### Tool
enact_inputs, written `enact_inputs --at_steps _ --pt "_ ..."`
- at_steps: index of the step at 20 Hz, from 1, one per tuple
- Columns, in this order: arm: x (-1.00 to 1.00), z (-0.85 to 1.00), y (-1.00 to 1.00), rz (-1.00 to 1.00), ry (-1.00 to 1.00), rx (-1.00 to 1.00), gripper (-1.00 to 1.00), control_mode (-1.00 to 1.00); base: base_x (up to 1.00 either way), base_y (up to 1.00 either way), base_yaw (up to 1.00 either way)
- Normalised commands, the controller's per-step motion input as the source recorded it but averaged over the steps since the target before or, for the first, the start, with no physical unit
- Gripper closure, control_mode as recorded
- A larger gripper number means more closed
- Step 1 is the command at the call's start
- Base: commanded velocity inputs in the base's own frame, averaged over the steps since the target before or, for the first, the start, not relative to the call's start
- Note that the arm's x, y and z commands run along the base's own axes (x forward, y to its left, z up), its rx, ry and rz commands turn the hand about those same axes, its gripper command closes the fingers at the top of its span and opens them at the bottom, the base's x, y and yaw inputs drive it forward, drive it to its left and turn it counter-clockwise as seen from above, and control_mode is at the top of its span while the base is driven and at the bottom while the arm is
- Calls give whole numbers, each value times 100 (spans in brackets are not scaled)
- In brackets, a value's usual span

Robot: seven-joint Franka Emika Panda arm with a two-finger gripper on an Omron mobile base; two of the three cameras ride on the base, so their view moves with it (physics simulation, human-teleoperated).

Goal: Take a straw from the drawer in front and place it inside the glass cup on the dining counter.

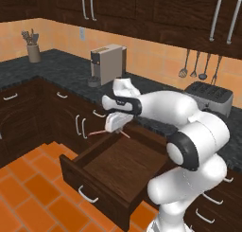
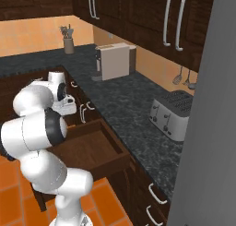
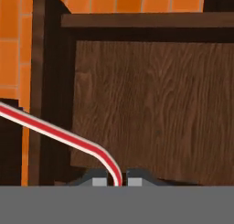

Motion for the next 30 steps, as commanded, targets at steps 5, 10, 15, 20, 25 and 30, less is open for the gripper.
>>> enact_inputs --at_steps 5,10,15,20,25,30 --pt "-49 99 -49 -8 7 -11 100 -100 0 0 0" --pt "-3 67 -40 -6 0 -11 100 -100 0 0 0" --pt "-6 15 -4 -1 -1 -1 100 100 -35 13 1" --pt "0 0 0 0 0 0 100 100 -80 88 40" --pt "0 0 0 0 0 0 100 100 -95 56 56" --pt "0 0 0 0 0 0 100 100 -100 11 50"
